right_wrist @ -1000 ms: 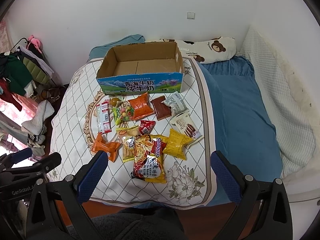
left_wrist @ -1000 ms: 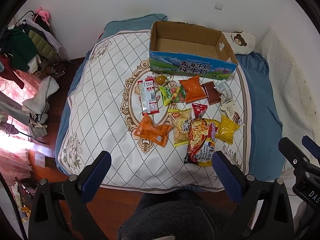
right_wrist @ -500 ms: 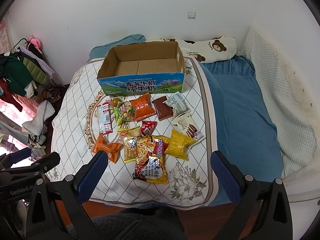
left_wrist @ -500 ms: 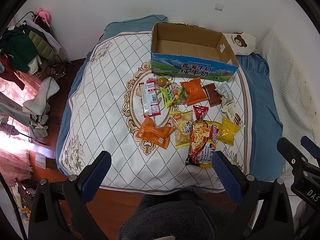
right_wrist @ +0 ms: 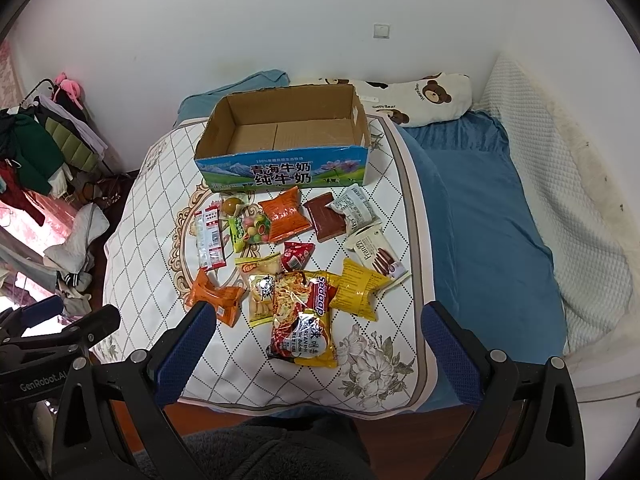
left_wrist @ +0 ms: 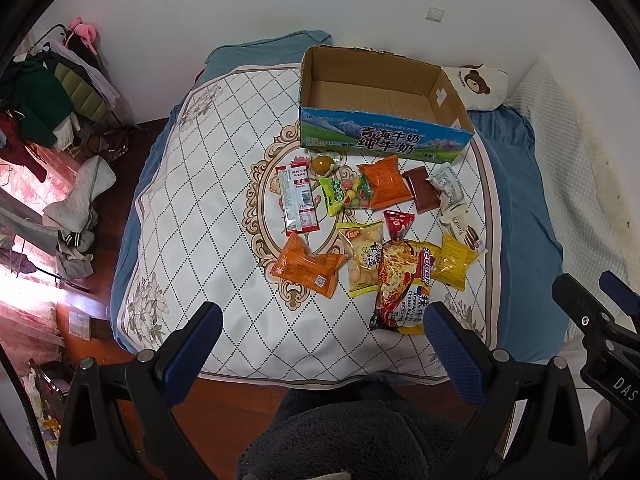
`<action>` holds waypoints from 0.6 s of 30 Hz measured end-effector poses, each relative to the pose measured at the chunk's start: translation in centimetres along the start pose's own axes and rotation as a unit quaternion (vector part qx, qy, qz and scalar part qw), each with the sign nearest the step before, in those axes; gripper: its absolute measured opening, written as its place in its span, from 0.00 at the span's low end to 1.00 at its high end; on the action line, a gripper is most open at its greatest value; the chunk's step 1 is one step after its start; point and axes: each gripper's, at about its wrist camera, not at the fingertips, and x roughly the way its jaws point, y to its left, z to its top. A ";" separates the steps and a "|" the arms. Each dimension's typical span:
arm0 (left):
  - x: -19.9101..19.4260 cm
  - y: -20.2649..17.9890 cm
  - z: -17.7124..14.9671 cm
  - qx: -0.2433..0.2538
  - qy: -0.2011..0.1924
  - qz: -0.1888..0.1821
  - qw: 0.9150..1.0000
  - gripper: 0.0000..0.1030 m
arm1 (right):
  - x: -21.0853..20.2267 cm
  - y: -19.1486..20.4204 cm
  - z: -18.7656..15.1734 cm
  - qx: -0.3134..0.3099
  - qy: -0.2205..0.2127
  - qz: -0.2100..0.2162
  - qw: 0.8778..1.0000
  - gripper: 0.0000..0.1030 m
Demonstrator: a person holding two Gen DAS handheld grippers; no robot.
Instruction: Organize snacks
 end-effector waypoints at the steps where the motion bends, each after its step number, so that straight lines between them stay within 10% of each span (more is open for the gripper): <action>1: 0.0 0.0 0.0 0.000 0.000 0.000 1.000 1.00 | 0.0 0.0 0.1 0.000 0.000 0.000 1.000 1.00; 18: -0.4 0.0 0.3 0.000 -0.003 -0.001 1.000 1.00 | -0.5 0.5 -0.1 0.001 -0.003 0.006 1.000 1.00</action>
